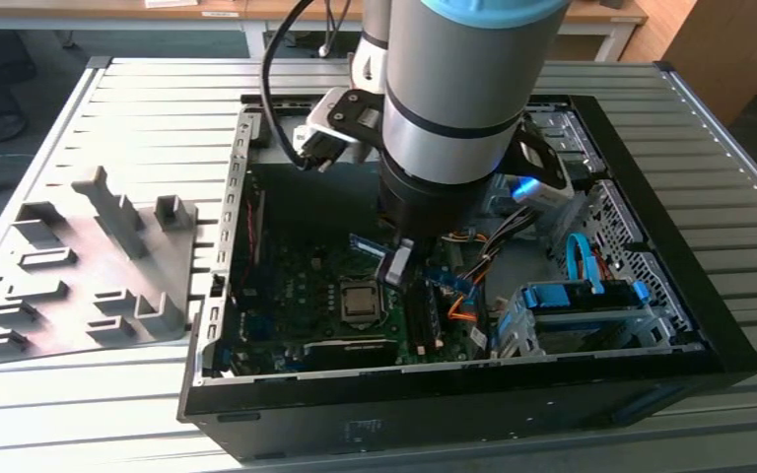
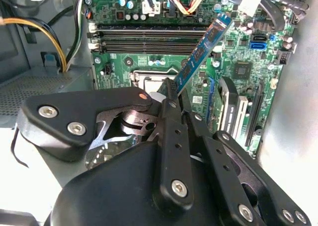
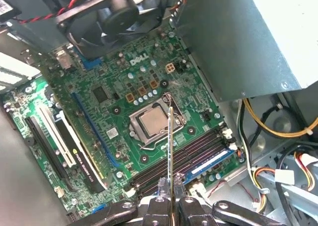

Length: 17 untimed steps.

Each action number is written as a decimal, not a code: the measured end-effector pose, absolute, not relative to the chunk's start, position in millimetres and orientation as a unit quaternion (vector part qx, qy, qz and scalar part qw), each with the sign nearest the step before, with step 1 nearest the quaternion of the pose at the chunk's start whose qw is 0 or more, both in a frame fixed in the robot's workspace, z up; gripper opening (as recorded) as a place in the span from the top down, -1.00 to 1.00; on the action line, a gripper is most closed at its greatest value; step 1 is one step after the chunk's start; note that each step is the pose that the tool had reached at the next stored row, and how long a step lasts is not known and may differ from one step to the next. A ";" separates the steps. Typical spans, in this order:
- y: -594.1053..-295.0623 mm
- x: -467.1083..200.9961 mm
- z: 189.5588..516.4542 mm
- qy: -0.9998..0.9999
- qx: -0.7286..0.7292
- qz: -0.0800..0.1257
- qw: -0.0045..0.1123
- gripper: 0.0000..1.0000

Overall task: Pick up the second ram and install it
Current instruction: 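Insert the second ram into the second slot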

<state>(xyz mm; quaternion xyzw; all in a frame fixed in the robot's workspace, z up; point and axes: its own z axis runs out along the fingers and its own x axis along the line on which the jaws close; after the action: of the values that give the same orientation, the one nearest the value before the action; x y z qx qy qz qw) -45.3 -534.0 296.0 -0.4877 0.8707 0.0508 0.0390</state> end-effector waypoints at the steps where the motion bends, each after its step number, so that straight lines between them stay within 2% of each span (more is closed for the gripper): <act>1: -534.0 -45.3 296.0 0.873 -0.484 0.051 0.039 0.73; 17: -534.0 -45.3 295.7 0.899 -0.433 0.048 0.042 0.73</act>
<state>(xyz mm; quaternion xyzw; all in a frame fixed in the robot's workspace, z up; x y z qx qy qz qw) -45.3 -534.0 295.7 -0.4327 0.8993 0.0483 0.0420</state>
